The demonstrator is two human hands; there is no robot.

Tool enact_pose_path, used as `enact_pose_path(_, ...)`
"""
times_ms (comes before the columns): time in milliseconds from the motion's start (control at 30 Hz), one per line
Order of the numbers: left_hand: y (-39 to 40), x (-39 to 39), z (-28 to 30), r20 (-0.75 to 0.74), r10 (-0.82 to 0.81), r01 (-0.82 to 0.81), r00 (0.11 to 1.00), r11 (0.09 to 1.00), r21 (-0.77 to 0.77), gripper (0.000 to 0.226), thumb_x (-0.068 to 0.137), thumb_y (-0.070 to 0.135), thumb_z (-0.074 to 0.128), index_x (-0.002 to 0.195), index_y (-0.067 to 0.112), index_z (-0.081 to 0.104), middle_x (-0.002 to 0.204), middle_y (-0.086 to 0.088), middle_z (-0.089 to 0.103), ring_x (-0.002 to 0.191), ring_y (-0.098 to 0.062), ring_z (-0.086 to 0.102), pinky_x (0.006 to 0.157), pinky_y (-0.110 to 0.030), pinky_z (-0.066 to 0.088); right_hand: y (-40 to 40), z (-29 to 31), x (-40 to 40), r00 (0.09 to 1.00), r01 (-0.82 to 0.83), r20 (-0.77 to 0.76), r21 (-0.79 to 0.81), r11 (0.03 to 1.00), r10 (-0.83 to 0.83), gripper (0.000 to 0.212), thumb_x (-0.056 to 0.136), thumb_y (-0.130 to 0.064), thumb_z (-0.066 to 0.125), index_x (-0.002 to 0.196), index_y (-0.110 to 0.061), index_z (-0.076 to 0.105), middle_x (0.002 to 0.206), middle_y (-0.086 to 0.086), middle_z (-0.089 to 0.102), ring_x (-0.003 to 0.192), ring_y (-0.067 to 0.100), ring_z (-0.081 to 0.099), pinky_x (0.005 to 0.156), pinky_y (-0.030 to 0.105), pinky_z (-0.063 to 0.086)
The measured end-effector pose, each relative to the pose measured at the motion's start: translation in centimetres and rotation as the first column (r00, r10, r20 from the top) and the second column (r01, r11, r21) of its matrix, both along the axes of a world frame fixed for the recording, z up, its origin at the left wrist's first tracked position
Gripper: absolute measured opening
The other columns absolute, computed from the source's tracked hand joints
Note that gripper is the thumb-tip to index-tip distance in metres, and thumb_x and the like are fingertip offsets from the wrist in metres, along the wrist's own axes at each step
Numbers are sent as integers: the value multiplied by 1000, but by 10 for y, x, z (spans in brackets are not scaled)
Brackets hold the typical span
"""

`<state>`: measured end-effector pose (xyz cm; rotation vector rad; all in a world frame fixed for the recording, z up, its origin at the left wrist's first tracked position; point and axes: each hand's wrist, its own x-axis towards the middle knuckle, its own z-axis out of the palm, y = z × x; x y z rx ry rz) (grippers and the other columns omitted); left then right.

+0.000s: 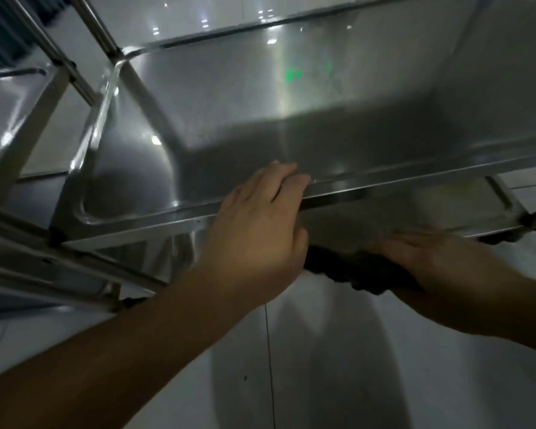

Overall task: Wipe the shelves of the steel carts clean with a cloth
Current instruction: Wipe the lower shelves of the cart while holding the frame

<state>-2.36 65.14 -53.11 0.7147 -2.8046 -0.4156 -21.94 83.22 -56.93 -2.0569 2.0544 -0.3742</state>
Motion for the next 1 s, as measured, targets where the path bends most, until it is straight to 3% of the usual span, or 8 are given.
enact_pose_path(67,2,16,-15,-84,-41,33,996,995,-99,60,91,22,57,151,18,53,156,-1,47,147,-20,37,120,-30,20,-15,-16,-5,993,108,22,185,977,-114,32,89,-46,53,121,-45,50,84,-33,52,71,-10,57,53,8,35)
enact_pose_path(167,2,46,-52,-151,-224,177,963,945,-277,49,91,15,56,140,12,65,150,-9,57,147,-26,44,121,-35,25,-49,-54,-12,984,152,54,264,953,-172,17,93,-46,50,101,-34,60,75,-22,54,63,-6,54,54,14,39)
enact_pose_path(233,0,68,-83,-43,-310,279,950,901,-331,47,91,14,57,137,12,67,147,-9,60,146,-26,46,119,-35,27,-74,-71,-5,987,139,34,328,934,-158,19,96,-46,51,93,-30,61,74,-12,60,64,1,55,55,25,41)
enact_pose_path(433,-23,118,-146,310,-22,73,951,985,-155,48,93,26,67,140,19,62,144,-6,60,131,-27,57,109,-40,39,-133,-94,23,996,10,78,265,964,-32,26,102,-39,49,99,-19,64,81,6,65,75,23,63,74,41,52)
enact_pose_path(567,-45,142,-171,316,84,-63,945,995,-75,44,98,32,61,141,24,59,140,2,58,124,-21,56,106,-41,45,-167,-107,40,998,-14,59,229,973,1,14,105,-32,54,102,-21,62,90,4,64,79,21,59,67,32,41)
enact_pose_path(767,-65,179,-200,336,161,-133,928,986,-103,33,95,29,61,126,23,68,111,3,66,98,-19,62,84,-36,54,-212,-119,61,994,9,109,53,999,-15,13,100,-28,57,109,-20,61,97,4,60,87,26,53,72,34,34)
enact_pose_path(900,-80,200,-214,400,235,-216,886,972,-94,25,98,37,58,119,30,70,109,7,68,94,-15,64,76,-35,57,-252,-128,96,986,75,156,-50,996,-66,16,102,-25,51,107,-12,59,99,2,55,90,21,49,79,28,34)
enact_pose_path(1000,-95,215,-222,411,361,-384,837,923,-28,15,99,43,56,99,33,67,91,9,66,78,-14,64,63,-31,53,-274,-145,132,968,147,220,-98,984,-122,15,100,-22,55,114,-17,60,94,-2,56,80,20,50,69,30,37)
